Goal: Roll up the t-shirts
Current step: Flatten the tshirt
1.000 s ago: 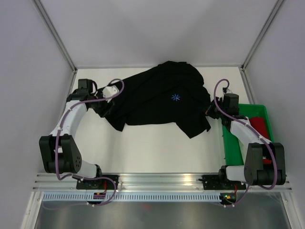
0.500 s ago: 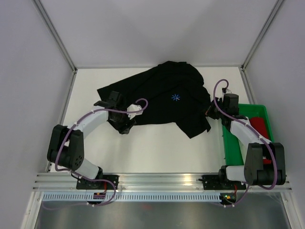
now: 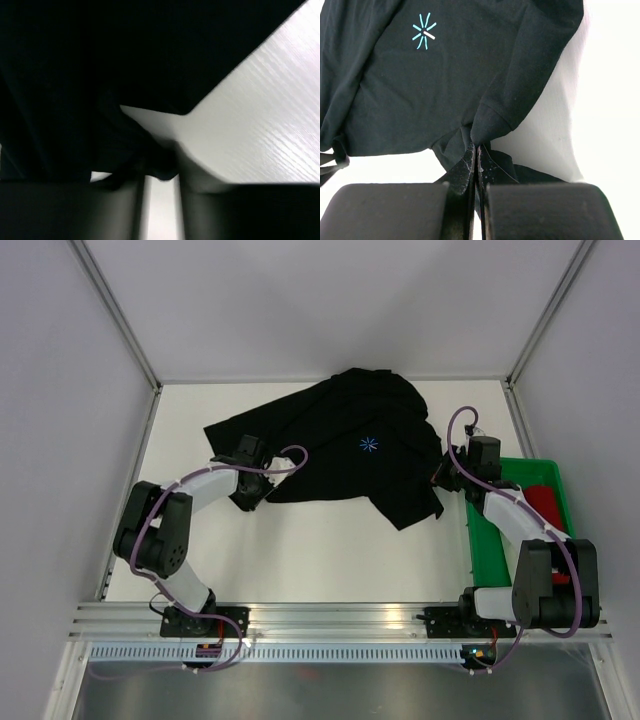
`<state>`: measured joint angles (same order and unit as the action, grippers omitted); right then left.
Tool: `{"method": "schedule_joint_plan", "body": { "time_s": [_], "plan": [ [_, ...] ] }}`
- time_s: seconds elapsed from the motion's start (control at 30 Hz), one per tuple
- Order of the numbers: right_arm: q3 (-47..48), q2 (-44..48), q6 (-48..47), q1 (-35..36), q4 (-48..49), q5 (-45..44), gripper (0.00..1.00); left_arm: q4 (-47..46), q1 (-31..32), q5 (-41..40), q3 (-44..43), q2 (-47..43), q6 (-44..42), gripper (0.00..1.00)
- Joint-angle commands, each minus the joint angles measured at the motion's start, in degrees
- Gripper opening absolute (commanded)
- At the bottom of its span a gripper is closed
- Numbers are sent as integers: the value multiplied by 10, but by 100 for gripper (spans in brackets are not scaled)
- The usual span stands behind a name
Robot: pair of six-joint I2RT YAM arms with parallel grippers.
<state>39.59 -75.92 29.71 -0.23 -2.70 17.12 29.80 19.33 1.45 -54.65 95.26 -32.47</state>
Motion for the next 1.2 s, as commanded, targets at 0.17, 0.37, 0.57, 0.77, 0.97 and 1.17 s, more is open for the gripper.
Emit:
{"method": "schedule_joint_plan", "body": {
  "time_s": [0.17,0.37,0.57,0.77,0.97,1.17],
  "plan": [
    [52,50,-24,0,-90,-8,0,-33,-35,-44,41,-59,-3,2],
    [86,132,-39,0,-214,-39,0,47,-165,-2,27,-223,-79,2],
    [76,216,-32,0,-336,-35,0,137,-248,-12,81,-338,-152,2],
    [-21,289,36,0,-355,4,0,209,-290,-12,157,-379,-235,2],
    [-18,306,7,0,-435,-11,0,260,-300,-44,183,-395,-261,2],
    [-13,357,3,0,-525,-10,0,266,-328,-82,154,-410,-289,2]
  ]
}}
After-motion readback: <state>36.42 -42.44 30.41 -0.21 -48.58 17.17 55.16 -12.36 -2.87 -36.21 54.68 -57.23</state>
